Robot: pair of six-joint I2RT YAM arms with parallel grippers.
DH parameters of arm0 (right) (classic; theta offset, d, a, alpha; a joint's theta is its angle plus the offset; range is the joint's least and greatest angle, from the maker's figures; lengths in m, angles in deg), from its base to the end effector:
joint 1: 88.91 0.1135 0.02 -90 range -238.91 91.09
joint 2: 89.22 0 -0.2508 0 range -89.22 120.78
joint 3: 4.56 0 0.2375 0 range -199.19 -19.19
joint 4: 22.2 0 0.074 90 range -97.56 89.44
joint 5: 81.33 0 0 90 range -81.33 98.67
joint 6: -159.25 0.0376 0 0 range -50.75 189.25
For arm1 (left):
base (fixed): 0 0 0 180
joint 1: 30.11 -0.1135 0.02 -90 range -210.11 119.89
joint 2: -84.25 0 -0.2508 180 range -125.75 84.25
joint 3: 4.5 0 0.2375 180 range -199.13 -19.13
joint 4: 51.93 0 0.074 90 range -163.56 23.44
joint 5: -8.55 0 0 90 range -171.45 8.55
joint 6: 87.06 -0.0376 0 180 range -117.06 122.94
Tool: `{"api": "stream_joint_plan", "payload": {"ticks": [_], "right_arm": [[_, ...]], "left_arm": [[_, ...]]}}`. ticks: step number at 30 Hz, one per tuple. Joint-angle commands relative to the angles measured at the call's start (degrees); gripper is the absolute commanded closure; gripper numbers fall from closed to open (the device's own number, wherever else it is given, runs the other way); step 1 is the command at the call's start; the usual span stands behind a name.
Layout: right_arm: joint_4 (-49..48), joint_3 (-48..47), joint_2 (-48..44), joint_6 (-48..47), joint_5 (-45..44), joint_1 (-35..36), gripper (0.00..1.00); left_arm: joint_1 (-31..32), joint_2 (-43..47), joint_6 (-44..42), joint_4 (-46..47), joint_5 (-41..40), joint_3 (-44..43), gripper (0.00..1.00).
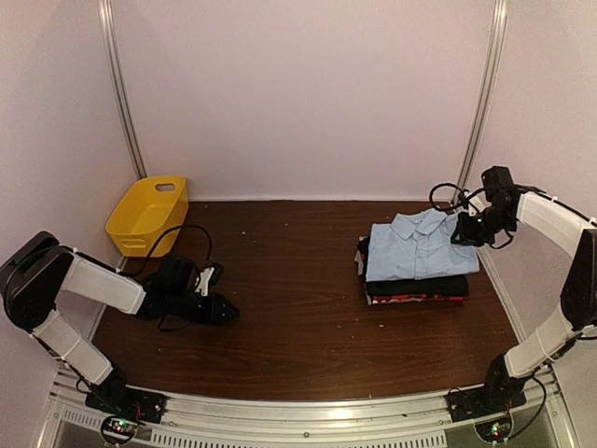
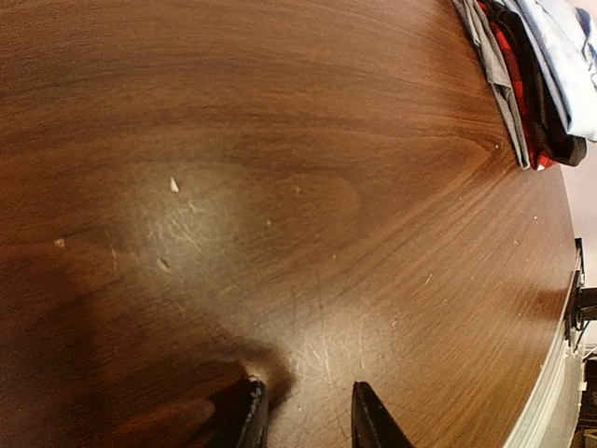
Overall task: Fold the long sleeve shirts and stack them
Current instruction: Place the square-folded shirt on the square-folded shirt, then reset both arms
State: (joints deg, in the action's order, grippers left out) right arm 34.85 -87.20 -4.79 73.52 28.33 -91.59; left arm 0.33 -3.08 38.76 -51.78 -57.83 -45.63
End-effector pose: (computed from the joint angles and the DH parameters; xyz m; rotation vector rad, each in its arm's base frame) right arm 0.2899 -0.0009 0.2621 0.0318 2.5706 0.4548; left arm 0.2062 -0.1386 0.1145 0.0946 2.5405 -1.0023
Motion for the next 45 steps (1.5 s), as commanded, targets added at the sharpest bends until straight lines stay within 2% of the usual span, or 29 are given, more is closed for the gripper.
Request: {"api": "stream_joint_plan", "payload": {"ticks": [1,4,7,15,20,30,35,39,45], "right_arm": [[-0.44,-0.29,0.30,0.17,-8.69,-1.14,0.75],[-0.17,0.06,2.74,0.68,-10.48,-1.19,0.58],[-0.63,-0.29,3.64,1.84,-13.55,-1.19,0.46],[-6.62,0.18,2.96,5.43,-15.58,-2.48,0.31],[-9.70,-0.19,7.44,6.55,-13.93,-3.72,0.29],[-12.97,4.00,11.92,5.44,-13.00,-5.58,0.34],[-16.33,7.53,5.48,5.98,-8.13,-5.28,0.34],[-17.68,8.79,-1.65,7.01,-8.10,-3.67,0.32],[-19.65,11.64,-11.88,9.15,-8.54,1.63,0.28]], "left_arm": [[0.11,-0.66,-1.19,-0.58,0.87,-1.45,0.68],[0.11,-0.74,-1.19,-0.72,0.90,-1.37,0.68],[0.15,-0.80,-1.10,-0.72,1.06,-1.36,0.68],[0.22,-2.06,-0.75,0.02,1.75,-1.73,0.69],[0.20,-2.32,-0.57,0.47,2.24,-2.14,0.70],[0.26,-0.22,-1.54,1.52,2.53,-3.57,0.71],[0.28,-1.35,-1.45,1.21,2.45,-3.26,0.72],[0.31,-0.72,-1.36,1.00,1.08,-3.10,0.71],[0.24,5.08,-2.61,-2.18,-6.24,-3.91,0.59]]}}
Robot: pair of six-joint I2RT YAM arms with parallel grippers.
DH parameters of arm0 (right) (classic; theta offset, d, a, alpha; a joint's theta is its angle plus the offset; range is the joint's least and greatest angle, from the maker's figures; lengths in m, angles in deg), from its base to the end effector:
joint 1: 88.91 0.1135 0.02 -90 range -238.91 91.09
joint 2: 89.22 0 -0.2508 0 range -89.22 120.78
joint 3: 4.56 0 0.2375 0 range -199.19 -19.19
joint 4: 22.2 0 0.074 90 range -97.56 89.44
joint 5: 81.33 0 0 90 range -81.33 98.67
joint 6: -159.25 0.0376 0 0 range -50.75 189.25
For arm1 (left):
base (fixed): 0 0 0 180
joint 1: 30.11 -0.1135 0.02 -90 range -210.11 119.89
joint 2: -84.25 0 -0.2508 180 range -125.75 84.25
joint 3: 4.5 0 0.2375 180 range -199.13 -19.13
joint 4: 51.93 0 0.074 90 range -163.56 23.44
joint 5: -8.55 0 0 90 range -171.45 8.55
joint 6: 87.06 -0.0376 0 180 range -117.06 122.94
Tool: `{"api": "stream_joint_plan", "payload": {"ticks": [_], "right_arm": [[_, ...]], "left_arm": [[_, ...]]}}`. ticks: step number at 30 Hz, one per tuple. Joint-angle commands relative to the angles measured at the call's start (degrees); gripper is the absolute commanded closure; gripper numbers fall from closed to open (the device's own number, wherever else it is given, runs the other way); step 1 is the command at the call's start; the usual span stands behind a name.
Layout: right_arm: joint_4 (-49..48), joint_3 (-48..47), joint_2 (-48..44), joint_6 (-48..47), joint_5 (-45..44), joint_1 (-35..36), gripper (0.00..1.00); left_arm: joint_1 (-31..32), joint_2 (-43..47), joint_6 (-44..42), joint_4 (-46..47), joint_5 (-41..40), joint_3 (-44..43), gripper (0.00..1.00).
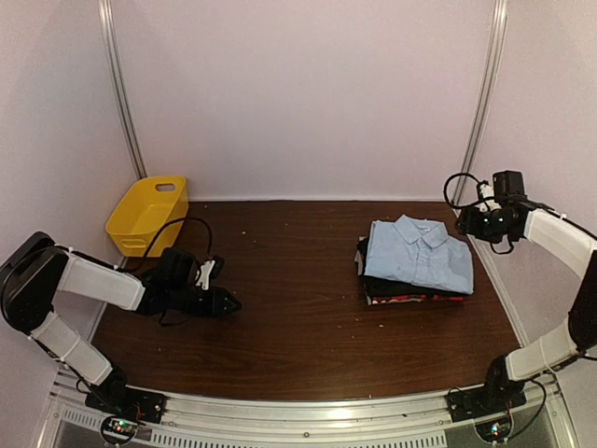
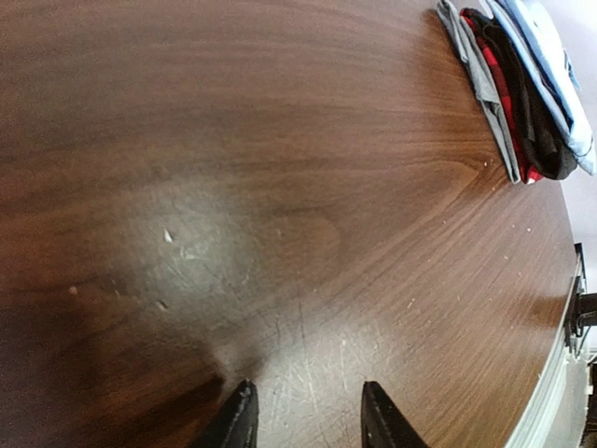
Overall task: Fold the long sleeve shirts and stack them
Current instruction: Reset both arms
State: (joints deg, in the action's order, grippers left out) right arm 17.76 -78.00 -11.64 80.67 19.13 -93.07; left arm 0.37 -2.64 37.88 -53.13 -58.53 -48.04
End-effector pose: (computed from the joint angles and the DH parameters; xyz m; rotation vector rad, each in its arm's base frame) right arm 0.2824 -0.0137 0.2641 0.2272 2.3299 0.2764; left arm 0.2136 -0.1427 0.1247 0.1149 2.5071 -0.9926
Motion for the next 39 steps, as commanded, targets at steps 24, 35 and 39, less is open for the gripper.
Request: {"api": "stream_joint_plan", "payload": {"ticks": [24,35,39], "right_arm": [[-14.86,16.53,-28.13,4.40,-2.86,11.46,0.00],[-14.99,19.00,-36.57,4.83,-0.84,11.46,0.00],[-15.44,20.44,-40.05,4.10,-1.27,11.44,0.00]], "left_arm": [[-0.16,30.40,-4.95,-17.60,-41.95,-11.05,0.02],[-0.18,41.41,-11.65,-16.39,-46.18,-8.57,0.02],[-0.16,47.62,-11.87,-13.92,-46.28,-4.65,0.02]]}}
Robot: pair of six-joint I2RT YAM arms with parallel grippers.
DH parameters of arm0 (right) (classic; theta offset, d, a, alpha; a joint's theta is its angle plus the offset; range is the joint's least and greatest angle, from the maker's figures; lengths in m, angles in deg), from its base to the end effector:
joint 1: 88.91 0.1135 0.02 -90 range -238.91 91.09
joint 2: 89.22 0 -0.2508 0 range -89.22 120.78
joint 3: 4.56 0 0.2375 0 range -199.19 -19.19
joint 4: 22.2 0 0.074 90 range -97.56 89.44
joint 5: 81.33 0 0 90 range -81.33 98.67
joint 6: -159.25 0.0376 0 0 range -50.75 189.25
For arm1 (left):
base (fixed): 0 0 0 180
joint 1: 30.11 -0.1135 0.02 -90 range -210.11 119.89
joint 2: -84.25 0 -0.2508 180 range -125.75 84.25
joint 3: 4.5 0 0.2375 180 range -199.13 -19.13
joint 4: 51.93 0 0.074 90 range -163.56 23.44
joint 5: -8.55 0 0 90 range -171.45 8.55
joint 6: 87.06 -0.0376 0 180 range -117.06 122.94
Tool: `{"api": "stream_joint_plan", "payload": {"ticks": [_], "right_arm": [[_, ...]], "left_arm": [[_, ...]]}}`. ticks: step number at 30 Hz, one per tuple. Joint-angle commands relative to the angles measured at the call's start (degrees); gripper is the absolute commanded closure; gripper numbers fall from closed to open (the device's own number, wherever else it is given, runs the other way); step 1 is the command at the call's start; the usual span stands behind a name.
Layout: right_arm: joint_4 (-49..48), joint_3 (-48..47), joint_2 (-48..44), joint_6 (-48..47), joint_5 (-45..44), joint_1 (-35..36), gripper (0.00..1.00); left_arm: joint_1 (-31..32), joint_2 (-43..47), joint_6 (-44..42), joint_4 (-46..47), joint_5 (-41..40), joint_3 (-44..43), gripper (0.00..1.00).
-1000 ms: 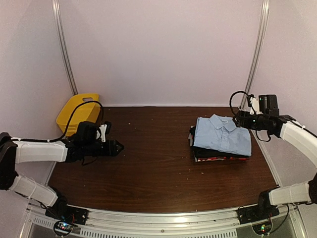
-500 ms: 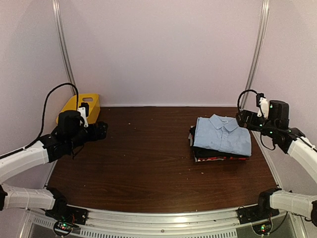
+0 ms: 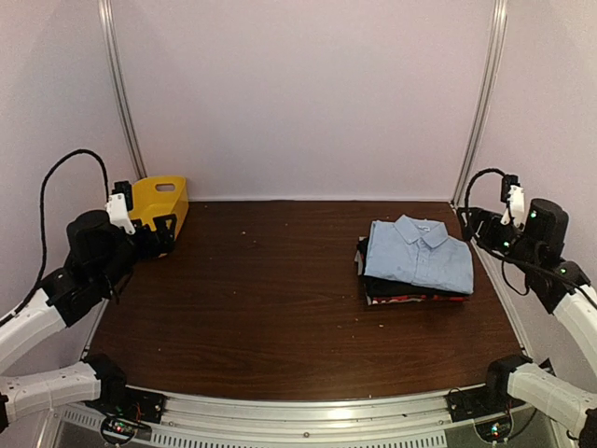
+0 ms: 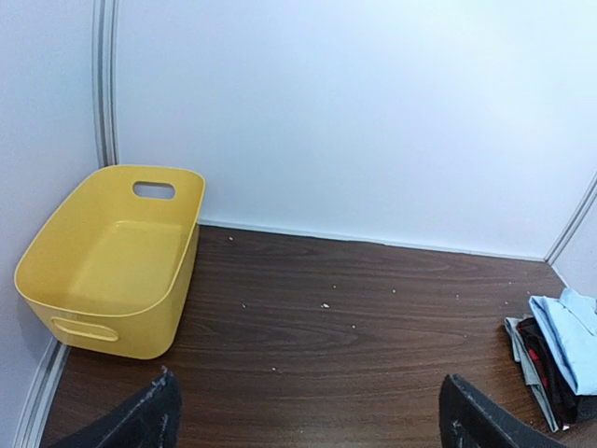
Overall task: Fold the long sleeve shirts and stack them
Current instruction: Reset both arms
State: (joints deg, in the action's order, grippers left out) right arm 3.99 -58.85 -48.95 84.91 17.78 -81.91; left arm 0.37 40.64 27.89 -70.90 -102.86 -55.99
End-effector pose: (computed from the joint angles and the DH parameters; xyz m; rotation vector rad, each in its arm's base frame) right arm 0.1657 0.0263 0.3097 0.0204 1.8003 0.4253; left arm 0.1626 -0.0798 0.2981 -0.1870 1.7560 -0.3759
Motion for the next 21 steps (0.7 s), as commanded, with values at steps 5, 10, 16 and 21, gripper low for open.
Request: {"api": "stream_joint_plan", "payload": {"ticks": [5,10,16,21], "right_arm": [[-1.08,1.34,-4.40,-1.38,-2.42,0.29,0.00],[-0.72,0.99,-4.46,-1.67,-3.30,0.24,0.00],[-0.52,0.46,-4.07,-1.77,-3.94,0.27,0.00],[-0.52,0.77,-4.06,-1.75,-3.99,0.25,0.00]], "left_arm": [[-0.16,7.97,-2.07,3.96,-2.65,4.12,0.02],[-0.17,5.76,-1.93,3.15,-2.47,2.99,0.02],[-0.16,4.81,-1.53,3.22,-2.28,2.54,0.02],[-0.16,4.20,-1.83,3.49,-2.26,2.58,0.02]]}}
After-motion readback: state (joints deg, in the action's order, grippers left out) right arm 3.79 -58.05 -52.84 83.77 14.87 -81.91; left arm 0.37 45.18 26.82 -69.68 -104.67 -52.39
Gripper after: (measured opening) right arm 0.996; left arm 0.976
